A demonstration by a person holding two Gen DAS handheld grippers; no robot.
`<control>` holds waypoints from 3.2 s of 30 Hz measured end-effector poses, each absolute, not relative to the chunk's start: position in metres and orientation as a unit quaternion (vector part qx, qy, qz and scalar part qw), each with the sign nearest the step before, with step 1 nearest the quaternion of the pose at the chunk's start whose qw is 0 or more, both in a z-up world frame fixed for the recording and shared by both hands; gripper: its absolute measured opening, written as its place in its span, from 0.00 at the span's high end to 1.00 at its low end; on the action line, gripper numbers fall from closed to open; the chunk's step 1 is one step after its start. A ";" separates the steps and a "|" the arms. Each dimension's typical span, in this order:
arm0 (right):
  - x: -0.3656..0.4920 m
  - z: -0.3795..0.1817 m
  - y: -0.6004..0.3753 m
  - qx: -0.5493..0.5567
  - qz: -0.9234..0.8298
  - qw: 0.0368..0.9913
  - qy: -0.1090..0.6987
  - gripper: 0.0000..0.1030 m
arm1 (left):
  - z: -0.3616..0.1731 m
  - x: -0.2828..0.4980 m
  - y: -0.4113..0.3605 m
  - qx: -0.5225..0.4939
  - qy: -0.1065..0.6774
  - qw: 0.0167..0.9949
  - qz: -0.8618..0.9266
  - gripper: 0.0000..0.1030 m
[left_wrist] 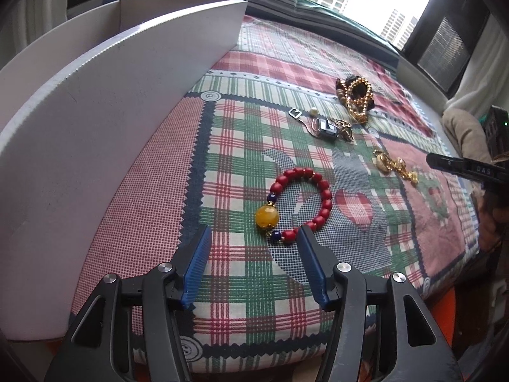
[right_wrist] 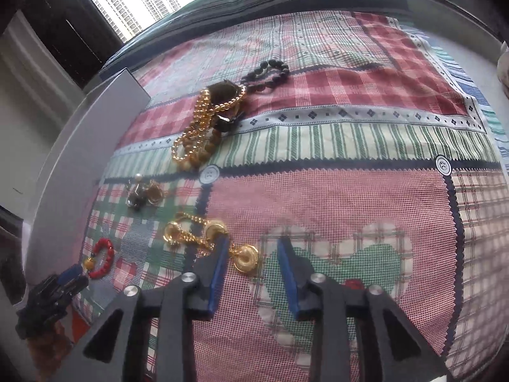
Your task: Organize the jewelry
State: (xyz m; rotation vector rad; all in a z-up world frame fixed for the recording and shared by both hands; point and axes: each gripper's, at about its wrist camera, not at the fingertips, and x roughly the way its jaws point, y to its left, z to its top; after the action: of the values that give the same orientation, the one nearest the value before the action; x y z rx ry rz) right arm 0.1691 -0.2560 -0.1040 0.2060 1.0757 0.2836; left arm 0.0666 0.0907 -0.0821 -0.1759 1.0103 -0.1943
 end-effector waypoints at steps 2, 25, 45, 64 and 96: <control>0.166 -0.098 -0.239 0.052 0.178 0.850 0.494 0.62 | -0.081 0.068 0.093 -0.082 0.483 0.867 -0.092 0.41; 0.157 -0.054 -0.225 0.043 0.243 0.853 0.461 0.92 | -0.036 0.084 0.081 -0.127 0.460 0.870 -0.126 0.85; 0.175 0.060 -0.070 0.032 0.391 0.842 0.370 0.92 | 0.103 0.059 0.239 -0.153 0.357 0.921 -0.005 0.85; 0.245 -0.020 0.147 -0.021 0.414 0.786 0.458 0.86 | -0.007 0.098 0.321 -0.130 0.451 0.872 0.135 0.26; 0.097 -0.122 -0.210 -0.012 0.028 0.899 0.436 0.35 | -0.068 0.073 -0.002 -0.016 0.456 0.884 -0.100 0.09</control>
State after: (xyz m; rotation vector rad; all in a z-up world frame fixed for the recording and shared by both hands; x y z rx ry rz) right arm 0.0974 -0.2103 -0.1222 -0.0240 0.9031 0.0588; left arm 0.0735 -0.0022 -0.0681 -0.0336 0.9485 -0.2075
